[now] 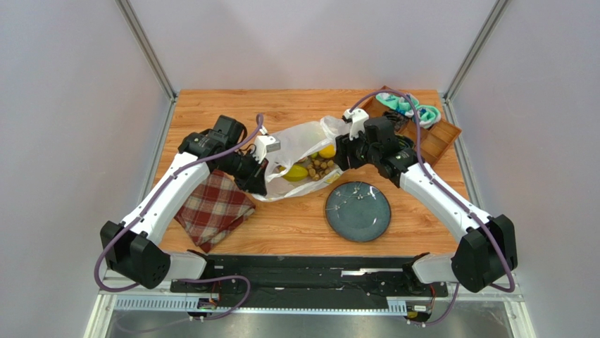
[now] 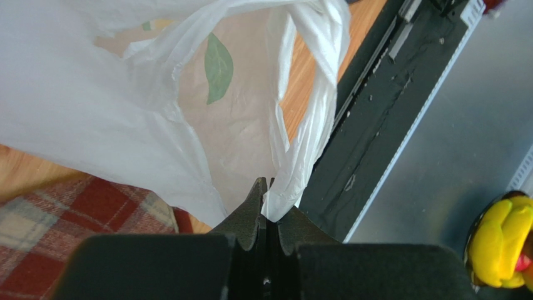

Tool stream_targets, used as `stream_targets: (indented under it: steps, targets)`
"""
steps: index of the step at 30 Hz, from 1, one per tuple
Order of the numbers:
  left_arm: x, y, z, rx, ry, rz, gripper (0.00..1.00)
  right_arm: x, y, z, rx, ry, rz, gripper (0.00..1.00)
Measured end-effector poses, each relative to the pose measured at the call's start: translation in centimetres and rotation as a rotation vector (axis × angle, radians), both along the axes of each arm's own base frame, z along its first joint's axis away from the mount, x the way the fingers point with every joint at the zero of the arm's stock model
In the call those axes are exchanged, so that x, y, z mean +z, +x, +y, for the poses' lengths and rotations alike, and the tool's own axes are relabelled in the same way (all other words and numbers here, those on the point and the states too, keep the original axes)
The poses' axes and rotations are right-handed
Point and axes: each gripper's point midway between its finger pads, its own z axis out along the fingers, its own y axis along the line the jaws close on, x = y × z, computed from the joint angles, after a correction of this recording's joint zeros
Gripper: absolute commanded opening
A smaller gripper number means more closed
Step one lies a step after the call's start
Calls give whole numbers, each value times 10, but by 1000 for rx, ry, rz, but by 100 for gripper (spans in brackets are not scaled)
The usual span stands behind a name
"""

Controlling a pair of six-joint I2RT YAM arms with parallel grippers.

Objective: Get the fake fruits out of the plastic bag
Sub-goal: Adjust the plastic bag at the center of the board, then take out the fake fruit from the plastic bag.

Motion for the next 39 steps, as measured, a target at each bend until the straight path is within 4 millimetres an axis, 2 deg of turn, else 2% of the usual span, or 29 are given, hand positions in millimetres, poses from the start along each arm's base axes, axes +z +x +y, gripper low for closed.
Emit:
stream_targets:
  steps: [2, 4, 6, 7, 8, 9, 10, 11, 13, 16, 17, 20, 22, 24, 25, 27, 28, 29, 30, 32, 34, 35, 39]
  targets:
    - [5, 3, -2, 30, -21, -16, 0, 18, -6, 11, 51, 16, -6, 65]
    - [16, 9, -6, 54, -54, -57, 0, 52, -9, 26, 110, 41, -55, 66]
    - [28, 16, -11, 76, -87, -87, 0, 101, -14, 42, 186, 74, -162, 65]
    - [33, 19, -13, 84, -101, -98, 0, 122, -18, 48, 216, 90, -212, 61]
    - [36, 21, -15, 97, -115, -102, 0, 143, -23, 52, 244, 108, -263, 51]
    - [37, 22, -16, 105, -121, -100, 0, 164, -32, 58, 285, 126, -324, 45]
    - [37, 23, -17, 114, -125, -97, 0, 175, -38, 60, 313, 134, -357, 42]
    - [38, 25, -18, 129, -132, -93, 0, 185, -47, 65, 351, 143, -387, 33]
    - [39, 29, -19, 164, -140, -84, 0, 187, -56, 76, 422, 139, -410, 28]
    - [32, 33, -18, 222, -139, -53, 0, 162, -55, 93, 493, 106, -374, 22]
    - [29, 34, -17, 241, -135, -39, 0, 143, -50, 99, 506, 81, -343, 20]
    - [27, 35, -14, 273, -130, -20, 0, 62, -34, 104, 517, -37, -185, 15]
    - [27, 36, -13, 283, -128, -17, 0, 11, -29, 98, 514, -125, -83, 13]
    - [26, 35, -13, 284, -127, -15, 0, -23, -29, 87, 509, -194, -13, 13]
    - [26, 35, -13, 284, -126, -13, 0, -31, -29, 83, 507, -216, 7, 14]
    - [26, 34, -12, 283, -124, -11, 0, -41, -26, 74, 498, -248, 30, 23]
    - [26, 34, -12, 282, -123, -13, 0, -43, -23, 70, 491, -256, 35, 28]
    - [26, 35, -12, 283, -122, -14, 0, -44, -17, 68, 481, -260, 40, 38]
    - [26, 35, -12, 283, -124, -17, 0, -44, -9, 67, 471, -264, 45, 42]
    - [24, 36, -12, 283, -123, -14, 0, -46, 6, 70, 458, -263, 54, 49]
    - [21, 37, -13, 283, -119, -1, 0, -47, 24, 77, 449, -257, 71, 51]
    - [18, 37, -14, 281, -115, 10, 0, -49, 31, 80, 446, -252, 77, 55]
    - [9, 47, -21, 275, -102, 60, 0, -60, 47, 95, 440, -211, 145, 61]
